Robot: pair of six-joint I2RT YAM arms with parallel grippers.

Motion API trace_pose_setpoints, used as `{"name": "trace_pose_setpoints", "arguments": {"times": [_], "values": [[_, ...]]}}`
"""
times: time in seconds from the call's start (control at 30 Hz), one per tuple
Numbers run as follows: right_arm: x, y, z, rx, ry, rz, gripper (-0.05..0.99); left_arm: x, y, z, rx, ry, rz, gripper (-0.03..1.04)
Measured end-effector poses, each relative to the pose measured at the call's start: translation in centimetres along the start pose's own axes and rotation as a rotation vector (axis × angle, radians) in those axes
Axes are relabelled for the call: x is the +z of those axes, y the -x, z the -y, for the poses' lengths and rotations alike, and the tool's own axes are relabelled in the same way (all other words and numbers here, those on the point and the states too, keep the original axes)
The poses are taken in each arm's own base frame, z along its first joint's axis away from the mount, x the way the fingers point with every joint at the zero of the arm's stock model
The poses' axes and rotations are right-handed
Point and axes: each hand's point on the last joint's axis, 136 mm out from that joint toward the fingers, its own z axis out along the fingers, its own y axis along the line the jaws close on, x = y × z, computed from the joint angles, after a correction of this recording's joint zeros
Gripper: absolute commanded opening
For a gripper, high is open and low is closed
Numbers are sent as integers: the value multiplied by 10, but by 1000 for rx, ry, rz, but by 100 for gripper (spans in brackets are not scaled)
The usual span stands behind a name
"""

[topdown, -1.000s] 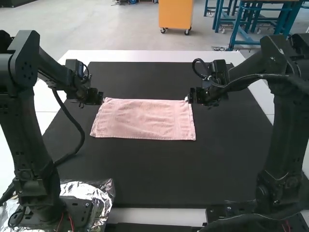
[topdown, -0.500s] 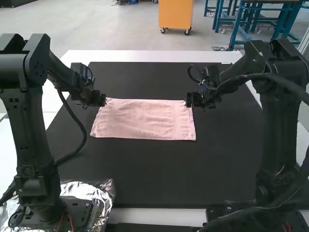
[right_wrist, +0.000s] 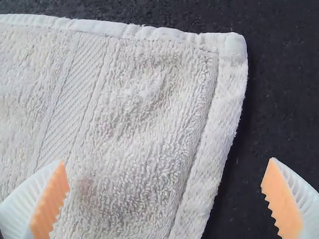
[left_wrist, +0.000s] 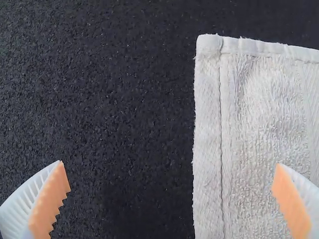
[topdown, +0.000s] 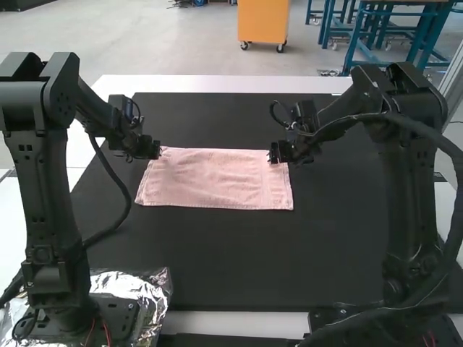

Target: Fold the towel.

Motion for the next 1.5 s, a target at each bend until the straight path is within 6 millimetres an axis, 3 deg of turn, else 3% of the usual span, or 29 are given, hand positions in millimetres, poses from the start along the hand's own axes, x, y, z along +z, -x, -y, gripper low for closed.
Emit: {"name": "trace_pose_setpoints", "arguments": {"times": [0.13, 0.4, 0.47, 0.5, 0.53, 0.57, 0.63, 0.77, 1.2, 1.33, 1.5], "values": [[0, 0, 1, -8, -5, 0, 90, 10, -13, 3, 1, -6, -34, 95], [1, -1, 0, -29, -26, -1, 87, 11, -12, 3, 1, -8, -30, 95], [1, -1, -2, -44, -38, -1, 70, 12, -11, 3, 2, -9, -25, 88], [1, -1, -2, -51, -42, -1, 45, 12, -10, 3, 0, -8, -21, 76], [2, -2, -3, -56, -43, -1, 8, 13, -9, 3, -2, -10, -13, 47], [2, -4, -4, -60, -41, -2, -1, 15, -9, 4, -2, -15, -6, 8], [3, -5, -5, -64, -35, 3, -2, 16, -6, 7, -1, -36, 17, 2], [4, -7, -13, -69, 3, 7, -2, 17, -9, 19, 6, -95, 41, 2], [-3, -8, -18, -64, 33, -3, -3, 4, -14, 29, -13, -168, 13, 2], [-16, 1, -23, -62, 53, 10, -3, -7, -8, 33, -13, -187, 15, 2], [-45, 25, -30, -65, 81, 67, -3, -26, 7, 34, -4, -195, 45, 2]]}}
